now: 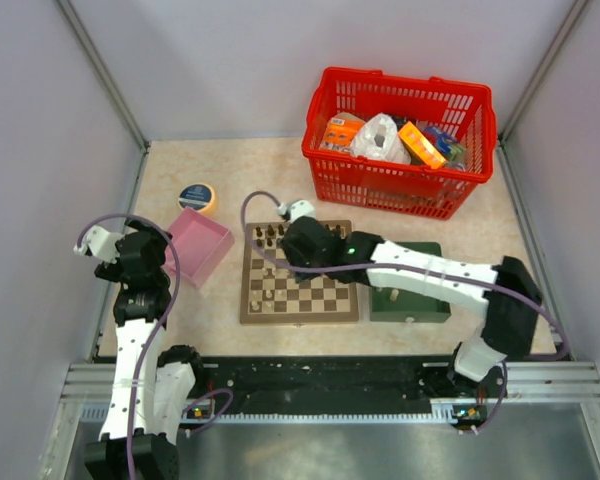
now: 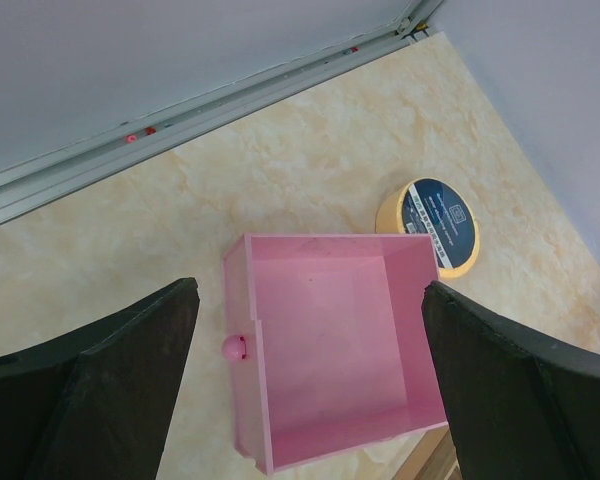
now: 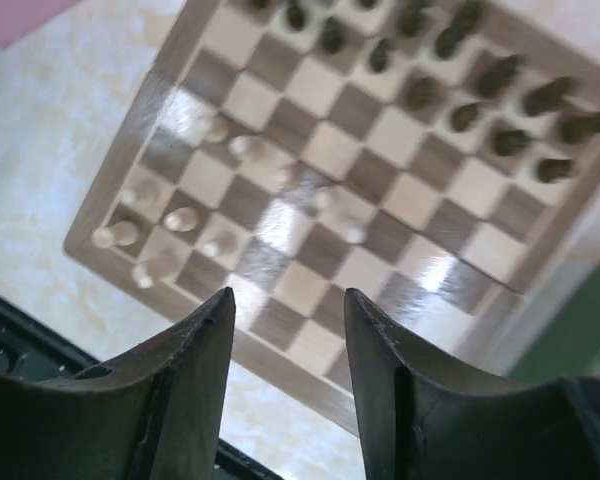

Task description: Set up the chess pieces on the board

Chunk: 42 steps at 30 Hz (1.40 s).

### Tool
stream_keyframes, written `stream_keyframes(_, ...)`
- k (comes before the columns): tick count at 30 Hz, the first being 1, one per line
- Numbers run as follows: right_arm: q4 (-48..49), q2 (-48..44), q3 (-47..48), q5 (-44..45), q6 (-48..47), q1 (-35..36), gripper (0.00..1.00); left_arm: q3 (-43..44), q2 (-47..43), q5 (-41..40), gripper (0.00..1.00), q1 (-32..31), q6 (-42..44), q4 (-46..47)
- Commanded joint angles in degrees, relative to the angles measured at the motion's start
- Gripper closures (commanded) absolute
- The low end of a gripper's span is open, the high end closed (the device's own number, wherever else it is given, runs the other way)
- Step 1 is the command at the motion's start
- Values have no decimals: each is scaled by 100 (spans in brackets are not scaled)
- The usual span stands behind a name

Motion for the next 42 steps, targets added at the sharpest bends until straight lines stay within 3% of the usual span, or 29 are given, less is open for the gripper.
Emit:
stream_keyframes(1, 153, -1090, -715, 514, 84, -671, 51, 61, -9, -6, 1, 30, 24, 136)
stream_keyframes(9, 294, -2208, -2377, -215, 295, -2648, 51, 35, -61, 29, 1, 30, -29, 136)
stream_keyframes(16, 610, -2218, -2800, -708, 120, -3634, 52, 26, -52, 56, 1, 30, -56, 136)
stream_keyframes(23, 479, -2015, -2668, -656, -21, -3828, 53, 70, -96, 3, 1, 30, -47, 83)
stream_keyframes(32, 74, -2665, -3195, -690, 216, -3854, 53, 52, -132, 21, 1, 30, -99, 127)
stream_keyframes(42, 241, -2368, -3486, -980, 295, -3845, 56, 35, -96, 73, 1, 30, -117, 153)
